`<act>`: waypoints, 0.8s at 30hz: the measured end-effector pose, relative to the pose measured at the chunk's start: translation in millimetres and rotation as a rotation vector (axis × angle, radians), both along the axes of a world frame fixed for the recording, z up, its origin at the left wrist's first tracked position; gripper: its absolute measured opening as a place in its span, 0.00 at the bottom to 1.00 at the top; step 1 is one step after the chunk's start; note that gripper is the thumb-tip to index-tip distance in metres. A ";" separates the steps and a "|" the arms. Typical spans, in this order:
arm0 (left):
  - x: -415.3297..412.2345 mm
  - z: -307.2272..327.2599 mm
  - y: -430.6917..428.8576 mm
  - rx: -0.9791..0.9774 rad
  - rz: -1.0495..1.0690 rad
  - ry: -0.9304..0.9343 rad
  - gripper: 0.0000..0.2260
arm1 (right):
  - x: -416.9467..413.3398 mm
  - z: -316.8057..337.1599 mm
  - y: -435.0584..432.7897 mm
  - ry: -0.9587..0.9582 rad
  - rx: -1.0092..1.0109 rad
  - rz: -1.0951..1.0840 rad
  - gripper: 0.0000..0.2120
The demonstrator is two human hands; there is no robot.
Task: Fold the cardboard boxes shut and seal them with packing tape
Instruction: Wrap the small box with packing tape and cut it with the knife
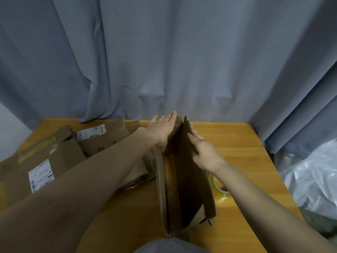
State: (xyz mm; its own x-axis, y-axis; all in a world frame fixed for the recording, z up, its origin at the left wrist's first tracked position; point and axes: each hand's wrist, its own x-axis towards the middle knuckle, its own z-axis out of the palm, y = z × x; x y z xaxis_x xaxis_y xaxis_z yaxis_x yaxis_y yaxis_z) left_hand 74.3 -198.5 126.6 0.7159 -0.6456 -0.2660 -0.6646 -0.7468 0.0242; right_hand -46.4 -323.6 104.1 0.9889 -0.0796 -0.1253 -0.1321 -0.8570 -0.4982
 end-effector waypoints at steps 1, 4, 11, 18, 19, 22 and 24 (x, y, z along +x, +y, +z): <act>1.2 -0.8 -0.7 0.004 -0.050 -0.011 0.46 | 0.1 -0.5 -2.0 -0.001 0.007 -0.005 0.33; 3.9 -6.2 4.8 0.118 -0.219 0.014 0.33 | -0.5 -2.5 -7.0 -0.010 0.035 -0.016 0.31; -10.9 9.8 12.7 0.018 -0.164 0.178 0.20 | 0.3 -1.5 -7.0 -0.006 0.045 -0.011 0.30; -108.7 42.4 40.3 -0.023 -0.467 0.102 0.40 | 3.1 1.9 -3.7 -0.030 0.032 -0.010 0.27; -122.3 43.6 44.7 0.011 -0.534 0.079 0.42 | 3.3 1.0 -4.0 -0.024 0.042 -0.018 0.27; -146.1 40.6 52.0 0.131 -0.603 0.055 0.40 | -0.6 -0.2 -5.8 0.042 0.185 -0.036 0.34; -148.9 38.3 56.8 0.139 -0.567 0.068 0.32 | -6.1 -0.6 -6.7 0.092 0.335 -0.048 0.41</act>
